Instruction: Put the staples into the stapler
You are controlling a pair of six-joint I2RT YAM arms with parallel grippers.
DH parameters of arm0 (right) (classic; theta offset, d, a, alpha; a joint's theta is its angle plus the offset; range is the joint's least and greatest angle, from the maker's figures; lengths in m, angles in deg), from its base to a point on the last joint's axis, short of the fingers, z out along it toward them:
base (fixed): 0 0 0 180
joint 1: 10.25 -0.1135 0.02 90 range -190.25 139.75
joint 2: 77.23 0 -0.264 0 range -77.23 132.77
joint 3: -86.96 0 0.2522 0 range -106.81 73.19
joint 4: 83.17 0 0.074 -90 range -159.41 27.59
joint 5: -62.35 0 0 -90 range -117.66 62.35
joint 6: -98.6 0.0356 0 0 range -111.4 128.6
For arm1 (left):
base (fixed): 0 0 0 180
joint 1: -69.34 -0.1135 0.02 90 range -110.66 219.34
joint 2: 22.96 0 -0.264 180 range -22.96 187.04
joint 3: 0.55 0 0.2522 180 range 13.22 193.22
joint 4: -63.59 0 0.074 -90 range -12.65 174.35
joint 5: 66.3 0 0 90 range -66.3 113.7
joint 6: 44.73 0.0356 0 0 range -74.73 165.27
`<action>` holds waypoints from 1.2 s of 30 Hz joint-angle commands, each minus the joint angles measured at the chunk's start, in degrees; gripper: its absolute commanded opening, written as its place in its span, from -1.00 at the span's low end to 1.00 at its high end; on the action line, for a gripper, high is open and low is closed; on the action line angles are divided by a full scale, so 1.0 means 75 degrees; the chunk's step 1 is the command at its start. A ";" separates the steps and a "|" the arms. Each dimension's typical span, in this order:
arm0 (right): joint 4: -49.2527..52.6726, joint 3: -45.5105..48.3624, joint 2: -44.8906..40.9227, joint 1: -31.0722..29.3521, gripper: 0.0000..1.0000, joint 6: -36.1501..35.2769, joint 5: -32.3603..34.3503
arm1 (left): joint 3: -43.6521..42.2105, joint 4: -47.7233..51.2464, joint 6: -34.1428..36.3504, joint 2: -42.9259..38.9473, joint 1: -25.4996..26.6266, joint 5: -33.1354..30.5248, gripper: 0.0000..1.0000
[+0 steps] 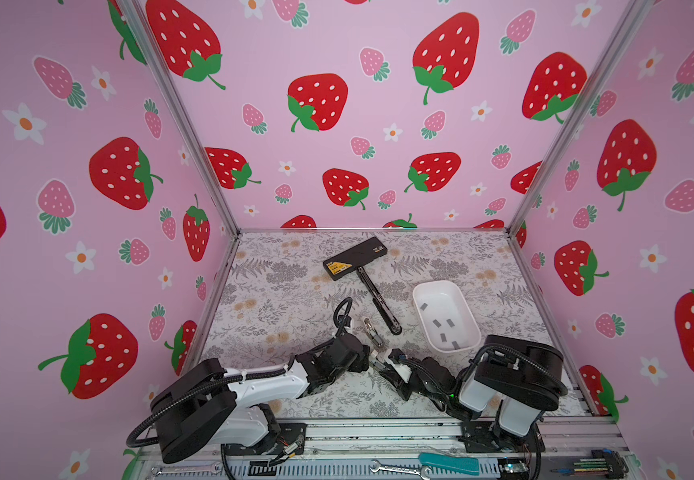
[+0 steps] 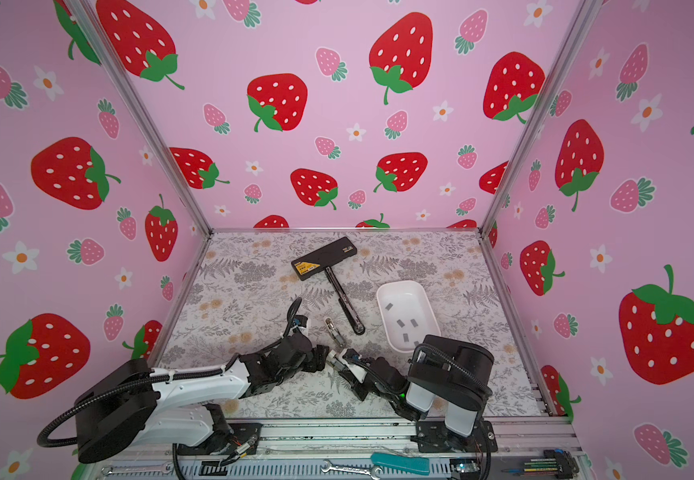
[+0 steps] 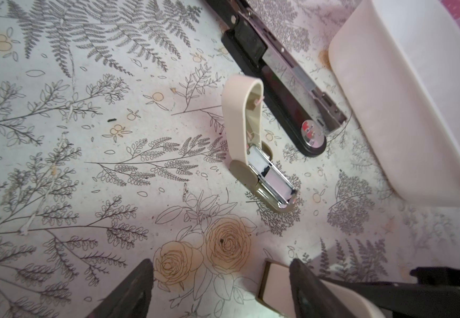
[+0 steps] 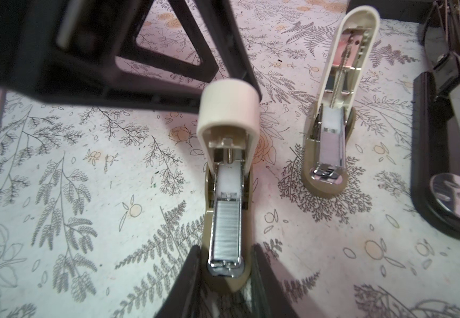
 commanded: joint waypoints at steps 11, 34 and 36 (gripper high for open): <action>0.0613 0.0143 0.0399 0.0355 -0.59 -0.0173 -0.0443 | 0.0428 -0.0235 0.0438 -0.0003 0.0653 -0.0815 0.46; 0.0165 0.0402 0.0354 0.0496 -0.56 -0.0231 -0.0645 | 0.0963 -0.0071 -0.0365 -0.0121 0.1771 -0.1487 -0.23; 0.0169 0.0396 0.0334 0.0508 -0.56 -0.0229 -0.0655 | 0.1186 0.0095 -0.0309 0.0139 0.1836 -0.1574 -0.24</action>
